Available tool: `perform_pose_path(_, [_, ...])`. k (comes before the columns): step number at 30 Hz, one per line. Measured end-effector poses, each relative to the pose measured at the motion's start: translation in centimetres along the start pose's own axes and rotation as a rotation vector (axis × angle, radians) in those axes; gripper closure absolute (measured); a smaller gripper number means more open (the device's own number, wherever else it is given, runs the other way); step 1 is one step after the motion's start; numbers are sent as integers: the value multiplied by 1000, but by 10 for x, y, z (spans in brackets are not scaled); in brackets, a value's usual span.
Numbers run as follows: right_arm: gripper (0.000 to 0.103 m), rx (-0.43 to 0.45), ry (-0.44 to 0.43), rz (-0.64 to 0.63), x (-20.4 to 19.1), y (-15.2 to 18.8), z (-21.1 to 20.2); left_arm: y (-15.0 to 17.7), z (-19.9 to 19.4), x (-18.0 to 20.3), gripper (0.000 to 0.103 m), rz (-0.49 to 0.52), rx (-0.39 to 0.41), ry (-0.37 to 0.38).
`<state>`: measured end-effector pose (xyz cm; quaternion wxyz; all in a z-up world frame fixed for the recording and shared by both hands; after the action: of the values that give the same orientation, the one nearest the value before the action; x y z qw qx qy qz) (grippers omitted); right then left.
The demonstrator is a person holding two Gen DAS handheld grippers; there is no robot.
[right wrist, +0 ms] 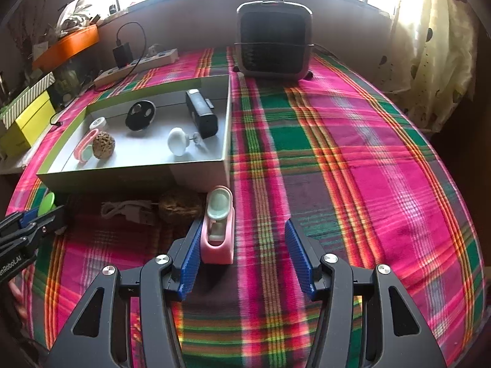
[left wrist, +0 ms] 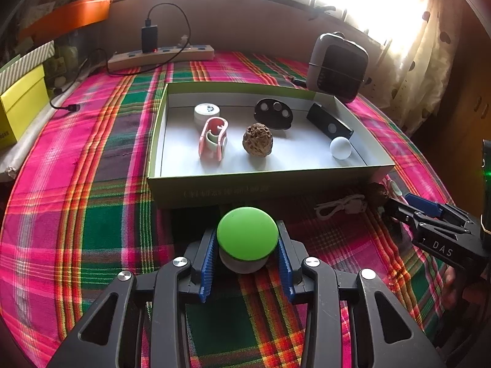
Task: Organize objects
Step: 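Hold the green jar with left gripper while right gripper moves to the pink oval device, then close right gripper on the pink device while left gripper holds the green jar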
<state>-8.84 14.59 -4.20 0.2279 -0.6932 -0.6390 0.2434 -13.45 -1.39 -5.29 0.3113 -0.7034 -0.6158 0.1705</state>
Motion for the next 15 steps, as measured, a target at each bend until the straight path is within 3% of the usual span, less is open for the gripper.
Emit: perform_pose_path(15, [52,-1,-1,-17,-2,-2,0,0,1,0,70,11,-2,-17])
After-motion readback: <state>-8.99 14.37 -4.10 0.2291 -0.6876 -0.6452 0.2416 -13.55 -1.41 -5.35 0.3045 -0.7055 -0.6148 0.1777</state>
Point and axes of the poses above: each gripper's, at about its wrist camera, not at the fingertips, and z roughly the way its jaws point, x to its right, y to its underside, the point moved 8 cm from there along z, roughly the way its jaws point, and after that the axes turned 2 degrees about z, right-handed, at the moved point
